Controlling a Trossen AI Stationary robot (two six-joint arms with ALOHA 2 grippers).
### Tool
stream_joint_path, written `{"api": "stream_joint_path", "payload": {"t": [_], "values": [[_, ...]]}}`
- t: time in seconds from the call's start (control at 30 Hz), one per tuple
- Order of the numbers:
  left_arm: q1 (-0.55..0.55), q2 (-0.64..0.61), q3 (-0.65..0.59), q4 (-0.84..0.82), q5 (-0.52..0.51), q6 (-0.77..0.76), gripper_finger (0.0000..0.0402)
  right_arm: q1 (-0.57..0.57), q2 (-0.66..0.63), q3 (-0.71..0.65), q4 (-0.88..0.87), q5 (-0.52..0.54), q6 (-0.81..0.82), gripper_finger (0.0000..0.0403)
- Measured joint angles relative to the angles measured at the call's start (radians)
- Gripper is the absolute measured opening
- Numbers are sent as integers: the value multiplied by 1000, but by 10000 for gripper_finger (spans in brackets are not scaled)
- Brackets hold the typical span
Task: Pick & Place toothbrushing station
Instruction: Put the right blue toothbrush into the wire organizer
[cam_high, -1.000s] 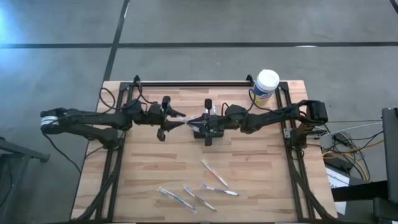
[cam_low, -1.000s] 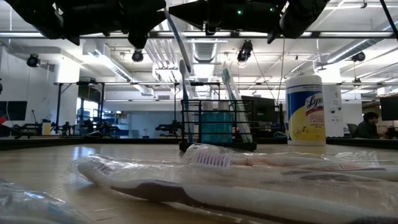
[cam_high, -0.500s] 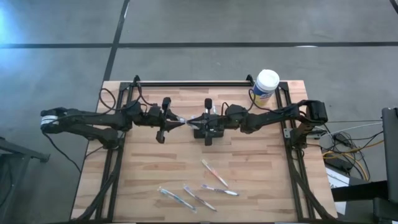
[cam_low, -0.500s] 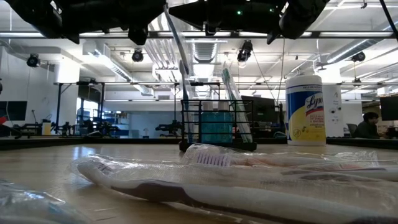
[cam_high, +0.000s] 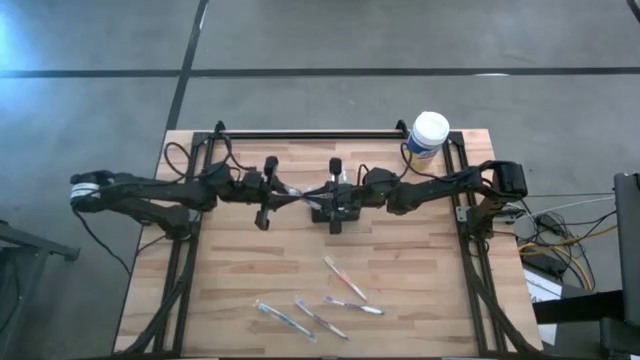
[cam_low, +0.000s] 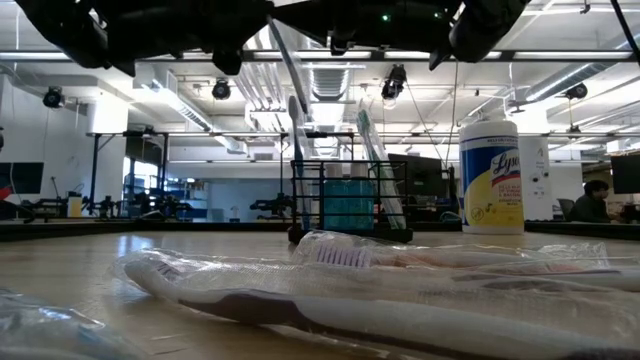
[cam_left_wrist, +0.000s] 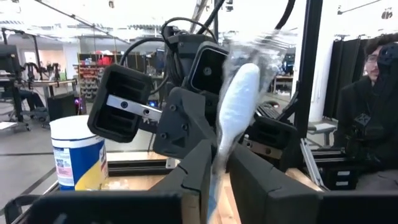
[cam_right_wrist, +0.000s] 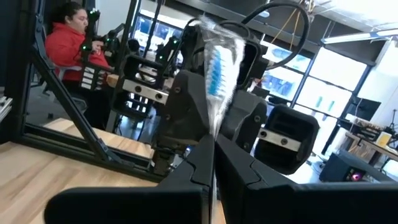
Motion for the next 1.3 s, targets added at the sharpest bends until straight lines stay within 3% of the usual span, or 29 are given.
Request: {"api": "stream_joint_path", "payload": {"t": [0.17,0.47,0.8,1.03,1.3], "values": [[0,1,0,-2,13,27,13,0,0,0,-7,-4,0,8],[-1,-31,0,-78,13,47,12,-8,-50,-2,-138,-45,60,11],[-1,-160,-1,-263,-55,101,12,-19,-235,-16,-406,-46,78,36],[-1,-105,-19,-238,-114,114,12,-13,-407,-191,-401,-49,78,20],[-2,7,-14,-122,-206,161,12,-10,-585,-548,-173,-50,155,9]]}}
